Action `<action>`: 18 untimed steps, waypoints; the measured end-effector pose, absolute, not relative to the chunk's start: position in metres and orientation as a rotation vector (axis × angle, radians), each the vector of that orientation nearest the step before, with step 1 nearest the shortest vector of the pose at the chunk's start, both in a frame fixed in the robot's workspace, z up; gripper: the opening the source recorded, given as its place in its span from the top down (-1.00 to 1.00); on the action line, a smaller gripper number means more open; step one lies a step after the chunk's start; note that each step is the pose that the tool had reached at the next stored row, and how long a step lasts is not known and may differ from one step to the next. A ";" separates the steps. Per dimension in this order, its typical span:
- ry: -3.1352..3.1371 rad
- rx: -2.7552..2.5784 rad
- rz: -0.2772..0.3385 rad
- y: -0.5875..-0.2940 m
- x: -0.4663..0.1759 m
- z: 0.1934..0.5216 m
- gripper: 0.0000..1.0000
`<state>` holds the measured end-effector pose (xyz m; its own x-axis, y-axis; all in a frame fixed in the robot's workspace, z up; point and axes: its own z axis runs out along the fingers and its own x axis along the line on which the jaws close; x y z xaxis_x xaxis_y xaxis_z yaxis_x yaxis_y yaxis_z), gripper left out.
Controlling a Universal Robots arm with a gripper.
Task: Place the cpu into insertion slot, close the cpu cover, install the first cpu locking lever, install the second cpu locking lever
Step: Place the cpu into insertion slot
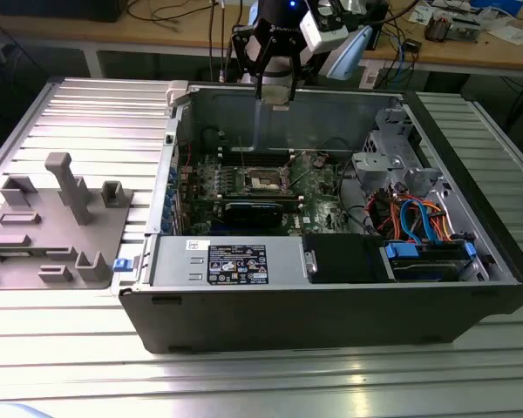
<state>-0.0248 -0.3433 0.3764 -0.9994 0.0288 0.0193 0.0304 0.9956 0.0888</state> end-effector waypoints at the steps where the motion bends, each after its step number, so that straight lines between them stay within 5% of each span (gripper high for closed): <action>1: -3.120 -0.050 -0.139 -0.343 -0.025 0.376 -0.08; 18: -3.117 -0.237 -0.129 -0.343 -0.025 0.376 -0.08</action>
<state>-0.0248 -0.3433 0.3759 -0.9885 0.1503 0.0187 0.1513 0.9851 0.0813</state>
